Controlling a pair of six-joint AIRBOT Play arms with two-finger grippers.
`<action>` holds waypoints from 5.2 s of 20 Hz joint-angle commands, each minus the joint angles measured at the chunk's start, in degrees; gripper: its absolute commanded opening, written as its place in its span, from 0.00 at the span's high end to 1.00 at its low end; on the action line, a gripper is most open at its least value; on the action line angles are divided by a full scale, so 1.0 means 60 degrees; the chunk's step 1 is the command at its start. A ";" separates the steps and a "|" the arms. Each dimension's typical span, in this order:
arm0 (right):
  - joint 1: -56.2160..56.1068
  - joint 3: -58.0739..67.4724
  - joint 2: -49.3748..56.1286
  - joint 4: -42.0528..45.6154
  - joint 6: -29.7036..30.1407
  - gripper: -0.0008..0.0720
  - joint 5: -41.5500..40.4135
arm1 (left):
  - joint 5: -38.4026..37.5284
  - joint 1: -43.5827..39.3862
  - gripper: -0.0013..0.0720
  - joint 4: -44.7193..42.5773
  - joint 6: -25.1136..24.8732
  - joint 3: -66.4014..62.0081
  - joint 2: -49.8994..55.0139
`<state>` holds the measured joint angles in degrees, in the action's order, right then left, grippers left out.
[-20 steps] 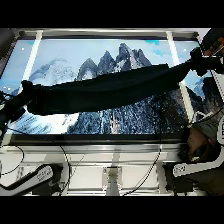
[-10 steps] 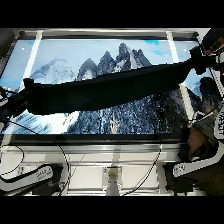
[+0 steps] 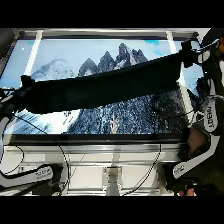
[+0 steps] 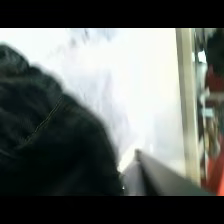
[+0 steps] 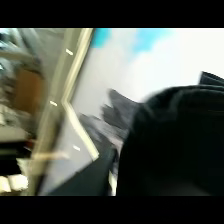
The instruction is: Fold the clothes and pants, and hang the long-sleeved shirts on hangers.
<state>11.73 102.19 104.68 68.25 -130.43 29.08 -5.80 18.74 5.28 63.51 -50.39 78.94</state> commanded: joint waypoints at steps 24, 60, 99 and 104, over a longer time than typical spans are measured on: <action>0.2572 0.0958 0.1016 -0.2779 0.5854 0.30 0.7577 | -0.8990 0.2007 0.92 -0.1417 -0.4484 -0.2652 -0.0794; 0.1453 0.0885 0.2594 -0.1727 0.4248 0.97 0.5424 | -0.8932 0.2011 0.92 -0.1381 -0.4481 -0.2652 -0.0794; 0.0517 0.2914 0.1045 -0.5442 0.5191 0.13 0.9133 | -0.9970 0.5679 0.17 -0.7045 -0.1730 -0.2838 0.2590; -0.0051 0.2914 0.1045 -0.5450 0.5191 0.13 0.9264 | -1.0943 0.5009 0.17 -0.6951 -0.1723 -0.4441 0.4120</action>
<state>13.21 119.63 110.98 35.92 -99.35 84.03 -67.72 50.65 -36.60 53.19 -72.38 98.85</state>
